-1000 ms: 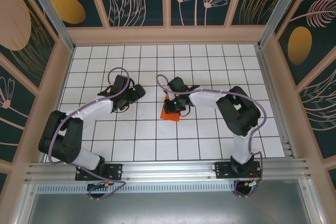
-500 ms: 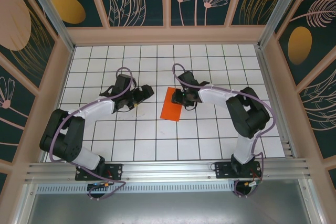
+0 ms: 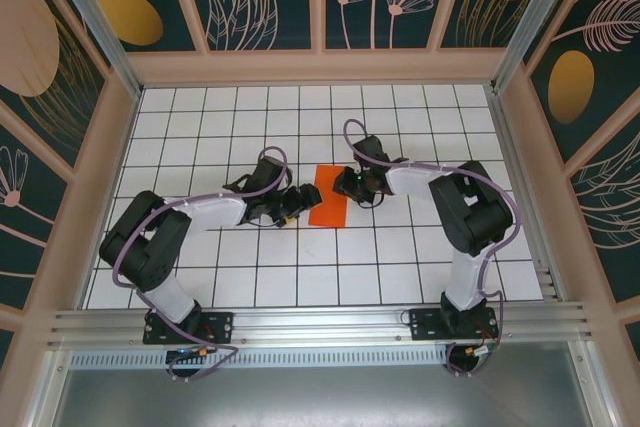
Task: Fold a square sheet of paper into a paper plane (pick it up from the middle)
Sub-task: Fold the triangle a second time at the center of the table.
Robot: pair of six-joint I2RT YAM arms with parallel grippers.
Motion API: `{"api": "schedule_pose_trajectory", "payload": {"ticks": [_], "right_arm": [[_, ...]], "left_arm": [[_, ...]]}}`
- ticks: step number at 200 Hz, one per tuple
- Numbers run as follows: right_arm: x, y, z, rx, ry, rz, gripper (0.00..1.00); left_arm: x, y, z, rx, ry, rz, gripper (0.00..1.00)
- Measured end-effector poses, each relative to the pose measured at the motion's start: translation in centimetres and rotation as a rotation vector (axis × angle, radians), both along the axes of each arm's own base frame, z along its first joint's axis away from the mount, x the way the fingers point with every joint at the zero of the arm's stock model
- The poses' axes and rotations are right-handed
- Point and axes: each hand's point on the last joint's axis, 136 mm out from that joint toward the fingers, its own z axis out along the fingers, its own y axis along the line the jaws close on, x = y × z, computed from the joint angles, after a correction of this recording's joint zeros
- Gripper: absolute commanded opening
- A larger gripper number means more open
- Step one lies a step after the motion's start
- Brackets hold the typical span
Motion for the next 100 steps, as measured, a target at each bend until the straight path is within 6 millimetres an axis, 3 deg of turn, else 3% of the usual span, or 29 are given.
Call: {"api": "schedule_pose_trajectory", "payload": {"ticks": [100], "right_arm": [[0.0,-0.1,0.1,0.066,0.019,0.001,0.3]], "left_arm": [[-1.1,-1.9,-0.2,-0.052,0.051,-0.036,0.76]]}}
